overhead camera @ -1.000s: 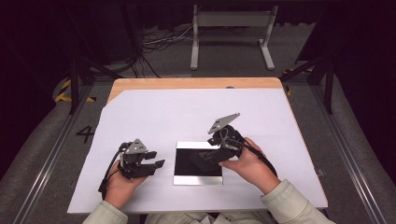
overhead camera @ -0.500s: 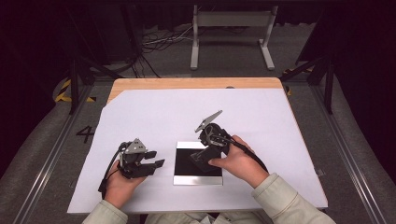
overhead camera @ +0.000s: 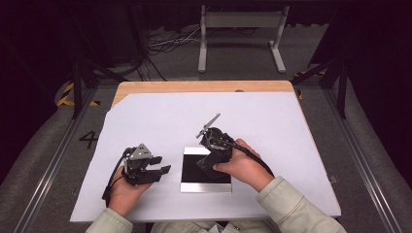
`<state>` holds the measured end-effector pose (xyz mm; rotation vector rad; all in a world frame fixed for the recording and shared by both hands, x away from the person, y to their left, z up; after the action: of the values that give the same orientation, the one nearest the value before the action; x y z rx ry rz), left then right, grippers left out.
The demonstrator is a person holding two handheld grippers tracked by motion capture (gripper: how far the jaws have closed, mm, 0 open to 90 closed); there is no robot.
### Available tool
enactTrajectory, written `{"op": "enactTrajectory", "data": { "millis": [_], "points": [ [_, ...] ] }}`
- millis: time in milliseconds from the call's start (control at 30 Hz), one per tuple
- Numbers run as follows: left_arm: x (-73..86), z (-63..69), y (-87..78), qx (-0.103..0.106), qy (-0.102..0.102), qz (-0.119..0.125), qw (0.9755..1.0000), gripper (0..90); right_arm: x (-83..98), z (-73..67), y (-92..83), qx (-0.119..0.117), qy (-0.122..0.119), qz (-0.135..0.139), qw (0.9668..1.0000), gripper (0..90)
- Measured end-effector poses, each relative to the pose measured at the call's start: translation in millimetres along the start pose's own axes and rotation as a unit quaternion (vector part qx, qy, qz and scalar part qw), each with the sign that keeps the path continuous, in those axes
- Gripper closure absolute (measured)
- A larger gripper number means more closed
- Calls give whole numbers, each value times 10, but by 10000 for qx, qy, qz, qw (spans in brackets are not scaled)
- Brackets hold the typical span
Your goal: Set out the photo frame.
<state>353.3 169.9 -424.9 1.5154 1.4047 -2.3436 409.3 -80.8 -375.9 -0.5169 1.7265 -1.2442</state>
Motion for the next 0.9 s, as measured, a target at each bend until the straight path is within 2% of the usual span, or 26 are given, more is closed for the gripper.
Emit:
{"op": "enactTrajectory", "data": {
  "millis": [167, 300, 333, 600, 900],
  "points": [
    [5, -25, -21, -68, -92, 113, 9999, 485, -32, 6, 51, -29, 8, -162, 9999, 303],
    [6, -34, -25, -79, -101, 76, 9999, 471, -65, 1, 98, -65, 33, -257, 9996, 244],
    [7, -33, -24, -68, -95, 65, 9999, 471, -68, -8, 112, -129, -26, -368, 9992, 236],
    [7, -24, -12, -78, -41, 50, 9999, 471, -97, -21, 230, 34, 54, -647, 9979, 205],
    [9, -17, 6, -116, -4, -2, 9999, 470, -117, -17, 362, 50, 70, -907, 9958, 214]
  ]
}}
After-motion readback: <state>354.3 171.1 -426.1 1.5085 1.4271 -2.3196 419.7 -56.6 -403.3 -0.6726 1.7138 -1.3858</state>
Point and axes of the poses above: each handheld gripper's, and its own axes: y roughly forward along the jaws, x roughly out of its underside, z roughly to its right, the point moved 1 cm from there along y, roughly forward along the jaws
